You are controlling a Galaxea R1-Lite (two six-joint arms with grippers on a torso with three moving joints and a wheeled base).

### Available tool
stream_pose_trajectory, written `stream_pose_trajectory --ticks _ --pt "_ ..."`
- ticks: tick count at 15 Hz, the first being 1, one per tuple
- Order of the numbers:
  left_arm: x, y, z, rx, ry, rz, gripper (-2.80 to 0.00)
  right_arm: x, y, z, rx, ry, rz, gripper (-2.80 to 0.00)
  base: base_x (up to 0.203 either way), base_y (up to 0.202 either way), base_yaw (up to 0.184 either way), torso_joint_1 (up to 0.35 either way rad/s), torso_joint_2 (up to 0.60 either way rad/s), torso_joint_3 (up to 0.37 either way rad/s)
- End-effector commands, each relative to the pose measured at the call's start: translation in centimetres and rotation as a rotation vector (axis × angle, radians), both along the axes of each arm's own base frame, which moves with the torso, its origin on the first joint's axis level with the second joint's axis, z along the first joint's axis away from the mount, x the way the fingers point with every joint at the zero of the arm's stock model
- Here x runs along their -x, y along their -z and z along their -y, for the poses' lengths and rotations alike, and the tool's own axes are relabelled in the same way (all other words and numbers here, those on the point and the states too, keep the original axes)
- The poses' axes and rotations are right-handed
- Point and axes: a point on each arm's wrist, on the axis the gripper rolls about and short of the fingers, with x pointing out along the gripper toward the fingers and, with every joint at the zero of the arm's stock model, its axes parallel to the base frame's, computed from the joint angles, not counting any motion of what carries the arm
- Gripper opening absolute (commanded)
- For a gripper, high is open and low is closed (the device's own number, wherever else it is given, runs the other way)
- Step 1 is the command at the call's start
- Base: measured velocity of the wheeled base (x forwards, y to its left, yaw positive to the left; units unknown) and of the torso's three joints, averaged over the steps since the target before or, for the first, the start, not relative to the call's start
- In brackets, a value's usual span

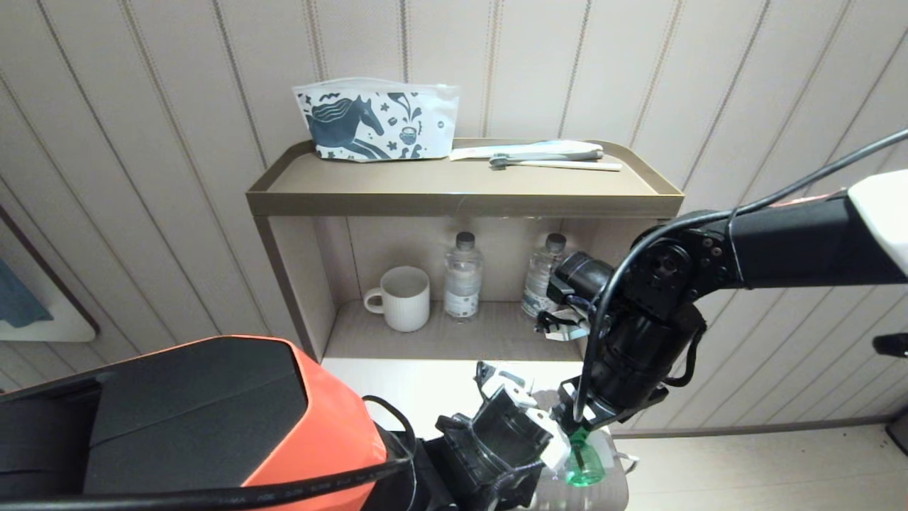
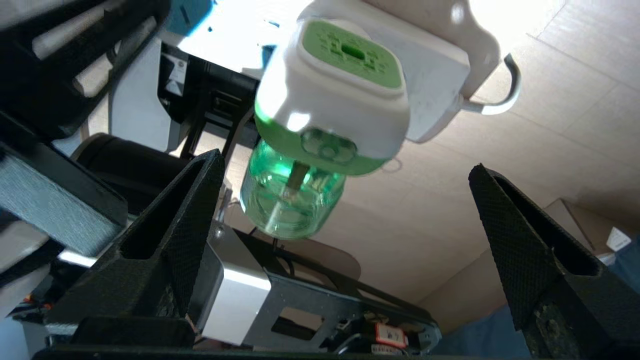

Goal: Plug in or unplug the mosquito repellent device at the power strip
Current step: Hold the socket with your left hand and unplug it with your right hand

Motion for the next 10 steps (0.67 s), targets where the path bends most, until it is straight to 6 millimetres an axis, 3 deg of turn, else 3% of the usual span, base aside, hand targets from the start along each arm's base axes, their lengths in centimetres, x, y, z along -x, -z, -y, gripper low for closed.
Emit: stream_pose_trajectory --ticks 1,6,10 --pt "0.0 0.8 0.3 -0.012 -0.001 -0.003 -2.80 0.0 0.5 -0.1 0.015 -0.001 -0.008 0.00 0.000 0.000 0.000 0.000 0.00 0.000" --pt "-0.2 0.7 0.6 -0.005 -0.001 0.002 -2.80 -0.4 1.0 -0.3 0.023 0.000 -0.011 0.00 0.000 0.000 0.000 0.000 0.00 0.000" --pt "-0.3 1.8 0.7 -0.026 0.000 -0.010 -2.80 -0.6 1.5 -0.5 0.028 0.000 -0.021 0.00 0.000 0.000 0.000 0.000 0.00 0.000"
